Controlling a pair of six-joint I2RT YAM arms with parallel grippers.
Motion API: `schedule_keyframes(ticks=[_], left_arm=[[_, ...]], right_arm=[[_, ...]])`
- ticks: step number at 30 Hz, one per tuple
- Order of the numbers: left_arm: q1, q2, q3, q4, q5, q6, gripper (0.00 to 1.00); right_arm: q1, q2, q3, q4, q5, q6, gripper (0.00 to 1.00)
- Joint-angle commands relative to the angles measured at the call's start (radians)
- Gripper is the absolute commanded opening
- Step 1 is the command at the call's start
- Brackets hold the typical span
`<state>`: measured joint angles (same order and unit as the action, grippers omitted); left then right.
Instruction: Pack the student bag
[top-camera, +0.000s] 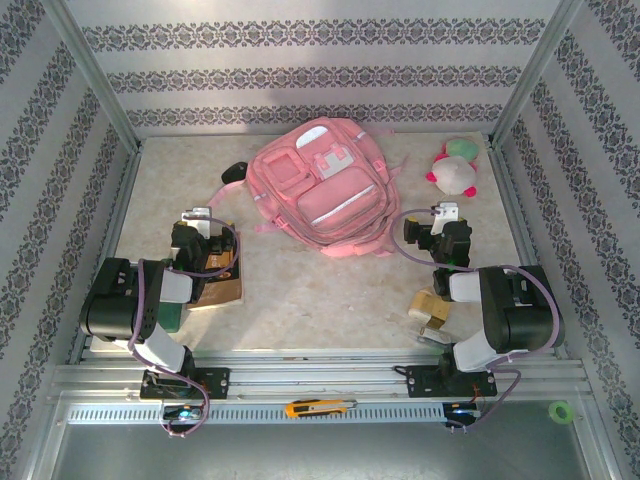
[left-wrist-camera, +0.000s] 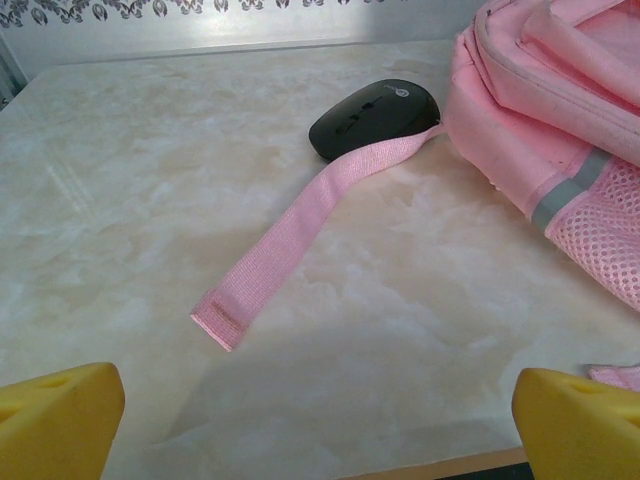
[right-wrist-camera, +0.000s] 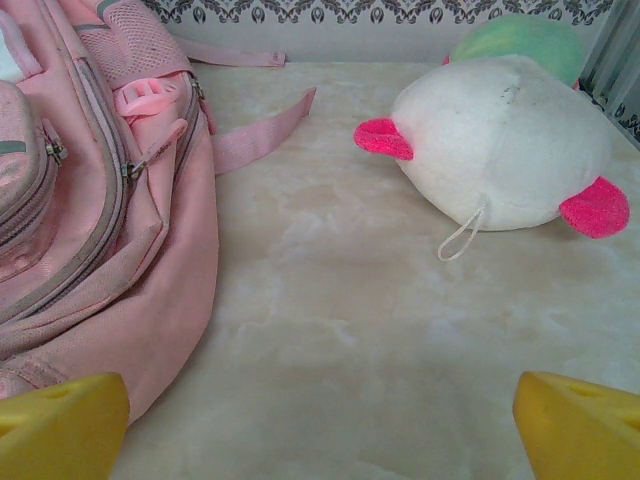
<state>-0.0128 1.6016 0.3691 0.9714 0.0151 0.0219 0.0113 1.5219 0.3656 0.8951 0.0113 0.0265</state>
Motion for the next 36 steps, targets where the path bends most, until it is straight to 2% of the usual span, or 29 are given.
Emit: schedule_keyframes(ticks=[1, 5, 8, 10, 12, 14, 16, 19, 20, 23, 24, 26, 31, 33, 36], left_arm=[[-0.003, -0.009, 0.014, -0.014, -0.014, -0.004, 0.99], [-0.004, -0.022, 0.005, -0.003, -0.014, 0.002, 1.00], [-0.008, -0.107, -0.006, -0.054, -0.036, -0.002, 1.00], [-0.011, -0.162, 0.014, -0.140, -0.043, 0.000, 0.99], [-0.027, -0.228, 0.057, -0.274, -0.024, 0.019, 0.98], [-0.039, -0.282, 0.130, -0.431, -0.018, -0.017, 0.96], [-0.042, -0.308, 0.206, -0.568, 0.022, -0.097, 0.93], [-0.063, -0.306, 0.349, -0.807, 0.109, -0.236, 0.85], [-0.079, -0.292, 0.403, -0.889, 0.127, -0.288, 0.82], [-0.133, -0.246, 0.491, -1.031, 0.159, -0.413, 0.75], [-0.142, -0.232, 0.502, -1.041, 0.173, -0.460, 0.72], [-0.174, -0.197, 0.489, -0.991, 0.217, -0.567, 0.66], [-0.281, -0.066, 0.523, -0.878, 0.241, -0.664, 0.61], [-0.309, -0.001, 0.569, -0.882, 0.267, -0.671, 0.58], [-0.341, 0.069, 0.603, -0.868, 0.268, -0.668, 0.57]], right_arm=[[0.007, 0.001, 0.012, 0.038, 0.012, -0.004, 0.98], [0.007, 0.001, 0.012, 0.038, 0.011, -0.005, 0.98], [0.007, 0.002, 0.013, 0.038, 0.012, -0.004, 0.98], [0.007, 0.002, 0.013, 0.038, 0.012, -0.004, 0.98], [0.004, 0.004, 0.015, 0.036, 0.005, -0.001, 0.98], [0.001, -0.018, 0.026, 0.008, -0.007, -0.001, 0.98], [0.003, -0.088, 0.091, -0.187, -0.044, -0.010, 0.98], [0.007, -0.219, 0.290, -0.690, -0.064, 0.132, 0.98], [0.009, -0.236, 0.343, -0.802, -0.098, 0.169, 0.98], [0.025, -0.244, 0.427, -0.965, -0.110, 0.276, 0.98], [0.024, -0.231, 0.451, -1.006, -0.110, 0.334, 0.98], [0.024, -0.176, 0.515, -1.071, -0.194, 0.362, 0.98], [0.062, -0.037, 0.630, -1.136, -0.303, 0.374, 0.98], [0.068, 0.010, 0.652, -1.145, -0.295, 0.391, 0.93], [0.073, 0.090, 0.691, -1.154, -0.353, 0.407, 0.72]])
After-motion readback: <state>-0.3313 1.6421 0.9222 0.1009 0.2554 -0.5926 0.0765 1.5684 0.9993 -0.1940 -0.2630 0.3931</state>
